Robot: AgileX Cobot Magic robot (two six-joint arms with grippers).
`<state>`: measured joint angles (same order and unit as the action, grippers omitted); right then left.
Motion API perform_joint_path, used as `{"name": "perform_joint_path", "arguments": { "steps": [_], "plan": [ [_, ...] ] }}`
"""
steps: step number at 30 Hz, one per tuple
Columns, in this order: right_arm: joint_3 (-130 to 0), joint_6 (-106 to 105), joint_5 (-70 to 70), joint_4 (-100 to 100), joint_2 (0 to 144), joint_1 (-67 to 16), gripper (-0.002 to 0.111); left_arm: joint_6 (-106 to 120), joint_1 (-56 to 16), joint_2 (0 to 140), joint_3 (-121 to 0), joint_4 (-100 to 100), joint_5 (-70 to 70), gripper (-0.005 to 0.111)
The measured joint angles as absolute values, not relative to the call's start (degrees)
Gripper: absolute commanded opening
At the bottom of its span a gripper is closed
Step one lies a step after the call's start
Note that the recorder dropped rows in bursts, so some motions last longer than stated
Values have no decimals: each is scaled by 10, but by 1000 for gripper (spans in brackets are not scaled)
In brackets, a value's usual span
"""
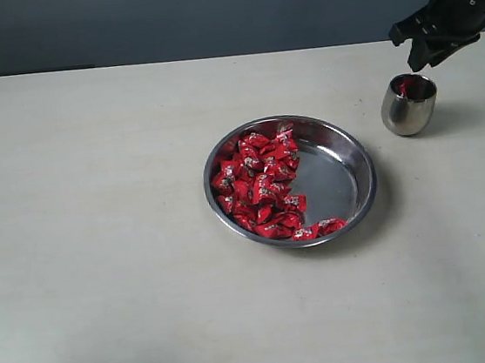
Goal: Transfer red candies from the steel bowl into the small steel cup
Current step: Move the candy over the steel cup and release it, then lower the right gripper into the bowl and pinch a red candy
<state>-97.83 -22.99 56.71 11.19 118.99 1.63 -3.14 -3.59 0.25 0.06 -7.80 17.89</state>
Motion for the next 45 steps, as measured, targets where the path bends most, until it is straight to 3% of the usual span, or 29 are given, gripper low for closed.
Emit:
{"name": "perform_joint_path", "arguments": {
  "steps": [9,14,25,45],
  "plan": [
    [-978,-276,579,196,1190,12,34,-31,-36,2,1,-78,179,0],
    [-978,-351,612,272,1190,-47,34,-31,-36,2,1,-78,179,0],
    [-978,-371,604,230,1254,-176,34,-31,-36,2,1,-78,179,0],
    [-978,-372,547,225,1323,-185,32,-31,-36,2,1,-78,179,0]
  ]
}}
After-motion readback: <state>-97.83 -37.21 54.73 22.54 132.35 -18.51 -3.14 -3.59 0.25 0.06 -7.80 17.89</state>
